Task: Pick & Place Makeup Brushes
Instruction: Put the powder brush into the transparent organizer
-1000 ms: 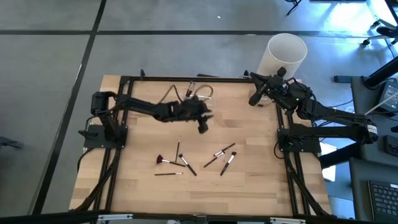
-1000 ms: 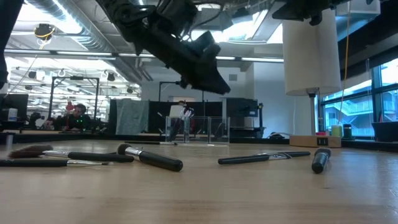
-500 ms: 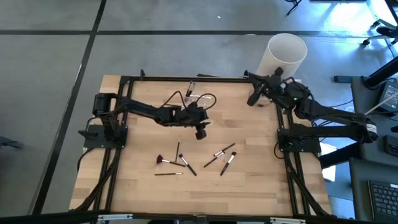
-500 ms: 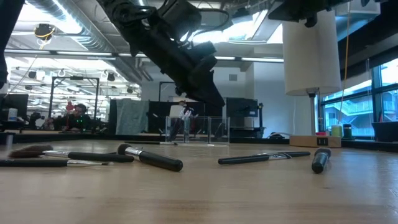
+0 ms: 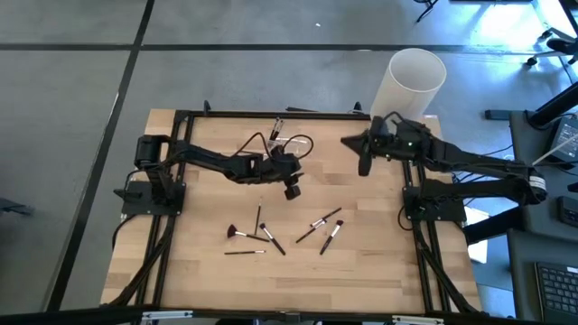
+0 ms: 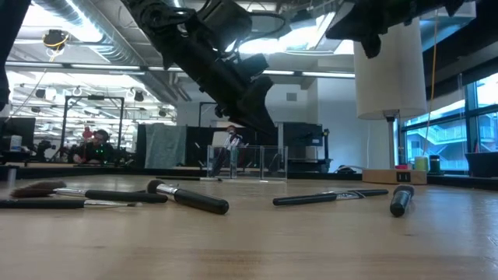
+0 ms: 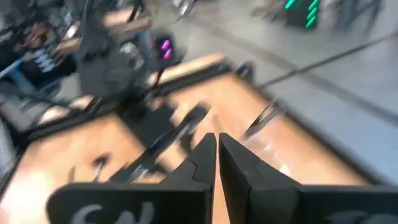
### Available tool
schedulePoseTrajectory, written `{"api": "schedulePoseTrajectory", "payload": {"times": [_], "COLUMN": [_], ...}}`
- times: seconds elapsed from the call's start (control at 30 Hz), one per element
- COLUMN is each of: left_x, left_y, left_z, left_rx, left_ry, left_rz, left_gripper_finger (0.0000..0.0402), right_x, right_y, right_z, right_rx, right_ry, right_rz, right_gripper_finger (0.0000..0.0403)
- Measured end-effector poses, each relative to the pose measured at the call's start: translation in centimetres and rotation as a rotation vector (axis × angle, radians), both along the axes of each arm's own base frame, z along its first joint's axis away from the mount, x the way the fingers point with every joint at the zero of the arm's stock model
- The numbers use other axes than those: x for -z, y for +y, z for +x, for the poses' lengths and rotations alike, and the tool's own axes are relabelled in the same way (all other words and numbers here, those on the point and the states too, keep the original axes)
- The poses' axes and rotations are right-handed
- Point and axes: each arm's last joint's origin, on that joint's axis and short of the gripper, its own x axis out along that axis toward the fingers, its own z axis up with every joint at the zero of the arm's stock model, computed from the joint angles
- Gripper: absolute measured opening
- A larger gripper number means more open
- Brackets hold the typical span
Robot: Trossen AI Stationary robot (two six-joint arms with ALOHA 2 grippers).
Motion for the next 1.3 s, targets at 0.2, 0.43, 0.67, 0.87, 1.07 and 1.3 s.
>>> {"api": "schedulePoseTrajectory", "payload": {"times": [0.2,0.43,0.67,0.87,1.07,1.3], "left_x": [0.0,-0.3,1.3,1.4,0.9,4.3], "left_y": [-0.4,-4.7,-9.0,-11.8,-13.7,-15.3], "left_z": [-0.1,1.2,7.5,12.5,14.7,15.5], "left_rx": [-0.227,-0.178,-0.235,-0.242,-0.228,-0.222], "left_ry": [-0.089,-0.278,-0.360,-0.113,-0.048,0.012], "left_rz": [-0.077,-0.147,-0.154,-0.159,-0.290,-0.398], "left_gripper_finger": [0.0114,0.0114,0.0113,0.0113,0.0113,0.0113], "right_x": [2.0,6.1,3.6,0.2,-0.2,-0.1], "right_y": [0.9,2.2,2.0,3.1,4.2,4.4], "right_z": [1.1,1.5,1.4,-1.5,-6.6,-11.2], "right_rx": [-0.027,-0.024,0.097,0.059,0.095,0.103], "right_ry": [0.146,0.527,0.355,0.189,0.130,-0.004], "right_rz": [0.098,0.195,0.050,0.031,0.041,0.078], "right_gripper_finger": [0.0020,0.0020,0.0020,0.0020,0.0020,0.0020]}}
